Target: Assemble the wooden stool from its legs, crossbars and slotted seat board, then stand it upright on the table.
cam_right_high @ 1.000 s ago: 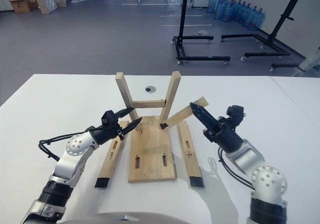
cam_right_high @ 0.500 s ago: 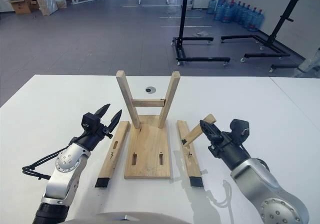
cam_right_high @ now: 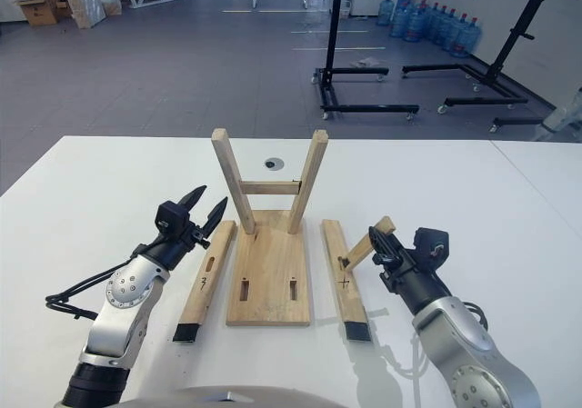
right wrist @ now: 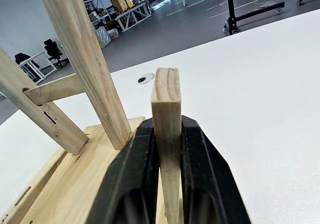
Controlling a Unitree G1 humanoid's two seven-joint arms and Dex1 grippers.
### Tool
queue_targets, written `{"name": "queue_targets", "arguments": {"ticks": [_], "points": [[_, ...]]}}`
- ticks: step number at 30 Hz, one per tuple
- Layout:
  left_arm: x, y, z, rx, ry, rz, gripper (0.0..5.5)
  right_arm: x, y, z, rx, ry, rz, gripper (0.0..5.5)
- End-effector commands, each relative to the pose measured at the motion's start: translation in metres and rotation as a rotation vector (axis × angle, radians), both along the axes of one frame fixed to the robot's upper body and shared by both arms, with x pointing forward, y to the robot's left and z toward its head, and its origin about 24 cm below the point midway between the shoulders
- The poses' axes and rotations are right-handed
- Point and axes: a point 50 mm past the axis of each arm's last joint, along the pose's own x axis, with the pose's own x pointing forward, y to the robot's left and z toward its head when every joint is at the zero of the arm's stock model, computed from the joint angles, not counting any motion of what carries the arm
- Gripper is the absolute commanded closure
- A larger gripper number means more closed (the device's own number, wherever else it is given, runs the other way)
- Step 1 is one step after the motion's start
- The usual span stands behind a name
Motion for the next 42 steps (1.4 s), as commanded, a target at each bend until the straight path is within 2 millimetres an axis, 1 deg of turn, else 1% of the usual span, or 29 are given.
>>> {"name": "queue_targets", "arguments": {"ticks": [1, 4, 8, 16, 19, 26, 30, 35, 37, 38, 39, 42], "points": [[0.003, 0.000, -0.002, 0.017, 0.009, 0.006, 2.98, -0.001, -0.004, 0.001, 0.002, -0.009, -0.008, 5.11], [0.003, 0.000, -0.004, 0.026, 0.012, 0.004, 2.98, -0.002, -0.004, 0.000, 0.017, -0.014, 0.000, 5.11], [0.004, 0.000, -0.004, 0.028, 0.009, 0.003, 2.98, -0.004, -0.004, 0.004, 0.054, -0.057, 0.024, 5.11], [0.007, 0.001, -0.006, 0.050, 0.013, -0.016, 2.98, -0.009, -0.008, -0.011, 0.071, 0.005, -0.001, 5.11], [0.008, 0.002, -0.006, 0.056, 0.013, -0.020, 2.98, -0.010, -0.005, -0.015, 0.085, 0.003, 0.006, 5.11], [0.010, 0.002, -0.008, 0.066, 0.016, -0.024, 2.98, -0.008, 0.000, -0.010, 0.080, -0.036, 0.015, 5.11], [0.013, 0.001, -0.009, 0.068, 0.014, -0.025, 2.98, -0.004, -0.003, -0.006, 0.082, -0.081, -0.014, 5.11], [0.017, 0.002, -0.009, 0.068, 0.003, -0.018, 2.98, 0.007, -0.012, 0.018, 0.132, -0.229, -0.069, 5.11], [0.021, 0.001, -0.009, 0.067, -0.003, -0.022, 2.98, 0.043, 0.004, 0.028, 0.149, -0.271, -0.082, 5.11], [0.022, 0.001, -0.008, 0.069, -0.005, -0.025, 2.98, 0.057, 0.011, 0.029, 0.156, -0.279, -0.085, 5.11], [0.024, 0.000, -0.008, 0.072, -0.008, -0.028, 2.98, 0.068, 0.015, 0.028, 0.160, -0.284, -0.091, 5.11], [0.030, -0.003, -0.009, 0.075, -0.013, -0.044, 2.98, 0.083, 0.014, 0.020, 0.162, -0.294, -0.126, 5.11]]}}
